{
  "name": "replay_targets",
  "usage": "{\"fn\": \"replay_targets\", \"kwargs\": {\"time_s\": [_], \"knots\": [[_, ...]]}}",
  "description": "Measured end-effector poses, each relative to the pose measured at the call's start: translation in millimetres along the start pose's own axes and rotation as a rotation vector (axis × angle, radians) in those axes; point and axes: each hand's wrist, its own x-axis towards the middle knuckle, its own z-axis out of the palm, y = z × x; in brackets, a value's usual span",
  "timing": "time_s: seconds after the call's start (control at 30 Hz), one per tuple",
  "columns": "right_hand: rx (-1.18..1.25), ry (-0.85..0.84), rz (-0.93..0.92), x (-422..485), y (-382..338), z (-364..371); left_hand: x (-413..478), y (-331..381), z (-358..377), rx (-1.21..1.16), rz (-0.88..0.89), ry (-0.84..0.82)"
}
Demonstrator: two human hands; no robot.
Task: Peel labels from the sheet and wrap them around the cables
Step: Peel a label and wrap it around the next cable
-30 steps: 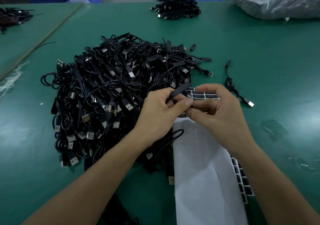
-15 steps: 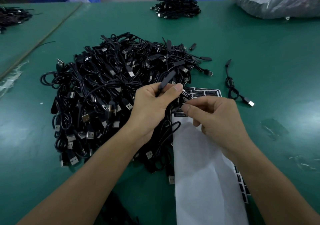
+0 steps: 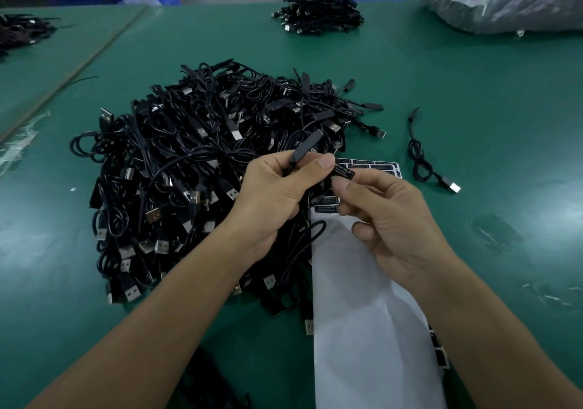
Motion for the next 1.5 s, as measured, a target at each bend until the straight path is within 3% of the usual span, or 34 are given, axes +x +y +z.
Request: {"fn": "replay_targets", "kwargs": {"time_s": [0.33,0.53,0.7,1.1,1.5], "knots": [[0.099,0.046,-0.099,1.6,-0.8,-2.0,-1.4,-8.5,5.7,0.117,0.103,-0.048],[-0.302,0.015,-0.316,1.3,-2.2,-9.1,-3.6,-4.6,3.5,0.131,0.075,-0.022],[-0.481,-0.021,-0.332,1.3,-2.5,-12.5,-3.4,-3.9,2.8,0.150,0.075,-0.056],[-0.353,0.066,-0.325,4.4,1.6,-14.3,1.0,-8.2,2.5,0.174,0.075,0.030],[-0.298,0.044,-0.255,4.4,1.0,-8.8,-2.4,-4.4,4.8,0.153,0.082,-0.046]]}}
